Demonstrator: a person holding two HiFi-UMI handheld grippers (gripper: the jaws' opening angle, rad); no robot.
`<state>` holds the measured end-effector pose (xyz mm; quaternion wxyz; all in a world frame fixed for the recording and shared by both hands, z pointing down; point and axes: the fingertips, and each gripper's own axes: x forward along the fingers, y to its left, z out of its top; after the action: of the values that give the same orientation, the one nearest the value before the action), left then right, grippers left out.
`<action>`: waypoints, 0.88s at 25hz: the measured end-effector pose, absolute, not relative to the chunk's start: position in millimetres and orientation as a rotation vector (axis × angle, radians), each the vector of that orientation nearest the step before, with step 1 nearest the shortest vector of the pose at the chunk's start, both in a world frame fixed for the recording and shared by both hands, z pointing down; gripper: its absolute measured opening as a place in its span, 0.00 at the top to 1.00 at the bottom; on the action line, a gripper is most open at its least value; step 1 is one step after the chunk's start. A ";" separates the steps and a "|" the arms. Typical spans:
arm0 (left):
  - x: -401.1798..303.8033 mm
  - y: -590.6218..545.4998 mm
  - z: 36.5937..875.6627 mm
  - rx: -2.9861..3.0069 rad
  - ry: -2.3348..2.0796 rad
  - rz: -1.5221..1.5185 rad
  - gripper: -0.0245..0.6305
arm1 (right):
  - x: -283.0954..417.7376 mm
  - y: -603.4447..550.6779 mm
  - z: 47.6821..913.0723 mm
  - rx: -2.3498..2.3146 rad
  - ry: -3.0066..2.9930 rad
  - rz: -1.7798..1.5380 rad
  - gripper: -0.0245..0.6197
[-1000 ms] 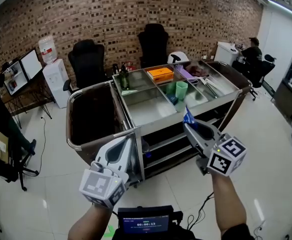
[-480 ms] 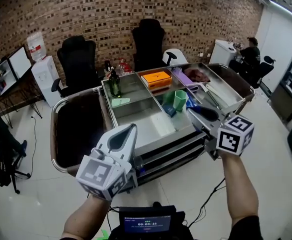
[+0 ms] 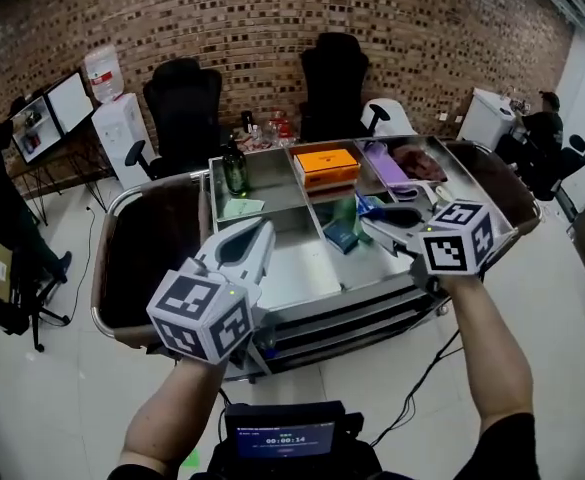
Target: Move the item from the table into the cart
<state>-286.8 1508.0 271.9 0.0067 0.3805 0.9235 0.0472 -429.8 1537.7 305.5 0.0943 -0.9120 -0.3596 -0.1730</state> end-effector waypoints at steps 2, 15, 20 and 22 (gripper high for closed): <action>-295.9 1522.6 279.9 1.196 2.912 0.157 0.96 | -430.7 1553.6 323.9 -2.694 -1.003 -0.627 0.87; -305.8 1572.4 304.4 1.245 2.969 0.151 0.96 | -421.9 1571.4 437.2 -2.533 -0.624 -1.265 0.87; -301.4 1570.0 312.2 1.250 2.987 0.164 0.96 | -420.6 1564.0 450.8 -2.501 -0.559 -1.326 0.86; -303.1 1570.2 315.0 1.238 2.993 0.179 0.96 | -423.4 1563.5 453.5 -2.499 -0.557 -1.354 0.86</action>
<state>-303.1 1570.2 315.0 -0.0512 0.3811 0.9215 0.0552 -423.4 1563.5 453.5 0.1221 -0.8564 -0.1909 -0.4640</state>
